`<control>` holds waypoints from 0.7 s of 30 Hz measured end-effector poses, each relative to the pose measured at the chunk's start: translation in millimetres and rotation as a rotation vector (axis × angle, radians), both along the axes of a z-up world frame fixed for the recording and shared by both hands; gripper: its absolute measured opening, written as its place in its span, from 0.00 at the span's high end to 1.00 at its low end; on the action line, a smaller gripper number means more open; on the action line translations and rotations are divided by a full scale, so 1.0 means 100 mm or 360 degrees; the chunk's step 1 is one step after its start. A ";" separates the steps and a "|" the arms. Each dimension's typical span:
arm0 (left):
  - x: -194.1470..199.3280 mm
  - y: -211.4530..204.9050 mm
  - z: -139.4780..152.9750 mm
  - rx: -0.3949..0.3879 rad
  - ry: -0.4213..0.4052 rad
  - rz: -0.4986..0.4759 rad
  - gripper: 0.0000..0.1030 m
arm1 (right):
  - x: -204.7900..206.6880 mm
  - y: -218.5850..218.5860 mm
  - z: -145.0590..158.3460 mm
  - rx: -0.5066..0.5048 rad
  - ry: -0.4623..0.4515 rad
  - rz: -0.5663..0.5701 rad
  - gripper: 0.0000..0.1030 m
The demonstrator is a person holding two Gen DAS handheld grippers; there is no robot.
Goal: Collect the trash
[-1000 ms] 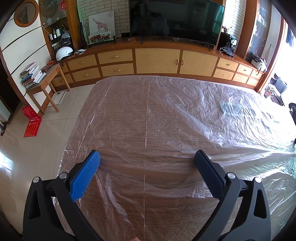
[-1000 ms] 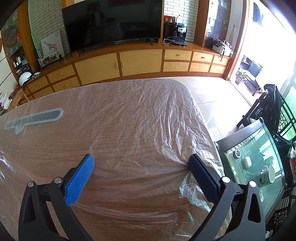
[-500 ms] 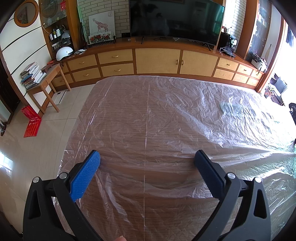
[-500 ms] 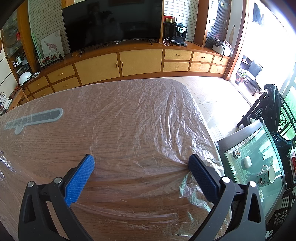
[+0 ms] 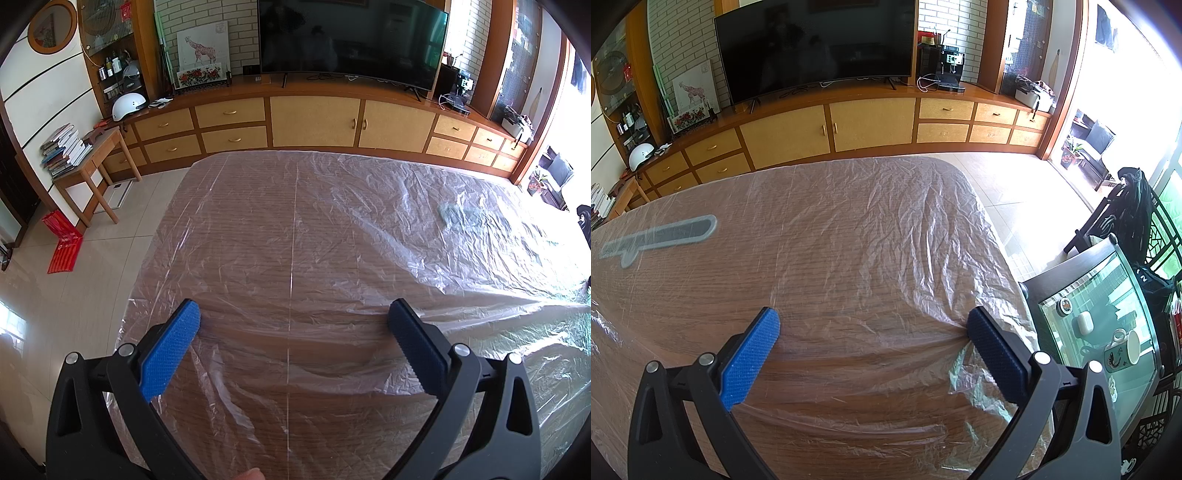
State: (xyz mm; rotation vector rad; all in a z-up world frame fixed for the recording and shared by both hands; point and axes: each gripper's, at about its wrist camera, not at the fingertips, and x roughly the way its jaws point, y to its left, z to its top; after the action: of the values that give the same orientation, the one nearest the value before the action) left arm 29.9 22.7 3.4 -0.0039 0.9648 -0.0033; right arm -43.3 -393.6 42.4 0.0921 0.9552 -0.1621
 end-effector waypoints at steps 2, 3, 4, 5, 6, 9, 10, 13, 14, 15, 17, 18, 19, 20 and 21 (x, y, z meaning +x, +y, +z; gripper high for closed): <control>0.00 0.00 0.00 0.0000 0.0000 0.0000 0.01 | 0.00 0.00 0.00 0.0000 0.0000 0.0000 0.03; 0.00 0.00 0.00 0.0000 0.0000 0.0000 0.01 | 0.00 0.00 0.00 0.0000 0.0000 0.0000 0.03; 0.00 0.00 0.00 0.0000 0.0000 0.0000 0.01 | 0.00 0.00 0.00 0.0000 0.0000 0.0000 0.03; 0.00 0.00 0.00 0.0000 0.0000 0.0000 0.01 | 0.00 0.00 0.00 0.0000 0.0000 0.0000 0.03; 0.00 0.00 0.00 0.0000 0.0000 0.0000 0.01 | 0.00 0.00 0.00 0.0000 0.0000 0.0000 0.03; 0.00 0.00 0.00 0.0000 0.0000 0.0000 0.01 | 0.00 0.01 0.00 0.0000 0.0000 0.0000 0.03; 0.00 0.00 0.00 0.0000 0.0000 0.0000 0.01 | 0.00 0.01 0.00 0.0000 0.0000 0.0000 0.03; 0.00 0.00 0.00 0.0000 0.0000 0.0000 0.01 | 0.00 0.00 0.00 0.0000 0.0000 0.0000 0.03; 0.00 0.00 0.00 0.0000 0.0000 0.0000 0.01 | 0.00 0.01 0.00 0.0000 0.0000 0.0000 0.03; 0.00 0.00 0.00 -0.0002 0.0000 0.0001 0.01 | 0.00 0.01 0.00 0.0000 0.0000 0.0000 0.03; 0.00 0.00 0.00 0.0002 0.0001 0.0001 0.01 | 0.00 0.01 0.00 0.0000 0.0000 0.0000 0.03; 0.00 0.00 0.00 0.0002 0.0000 0.0002 0.01 | 0.00 0.01 0.00 0.0000 0.0000 0.0000 0.03; 0.01 0.02 -0.01 -0.0001 0.0000 0.0002 0.01 | 0.00 0.01 0.01 0.0000 0.0000 0.0000 0.03; 0.01 0.02 -0.01 0.0000 0.0000 0.0002 0.01 | 0.00 0.01 0.00 0.0000 0.0000 0.0000 0.03; 0.00 0.02 -0.01 0.0000 0.0000 0.0002 0.01 | 0.00 0.01 0.00 0.0000 0.0000 0.0000 0.03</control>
State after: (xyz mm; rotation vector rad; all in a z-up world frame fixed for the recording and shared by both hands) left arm 30.2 24.8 2.7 -0.0047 0.9648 -0.0023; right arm -43.3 -392.7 42.8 0.0921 0.9552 -0.1621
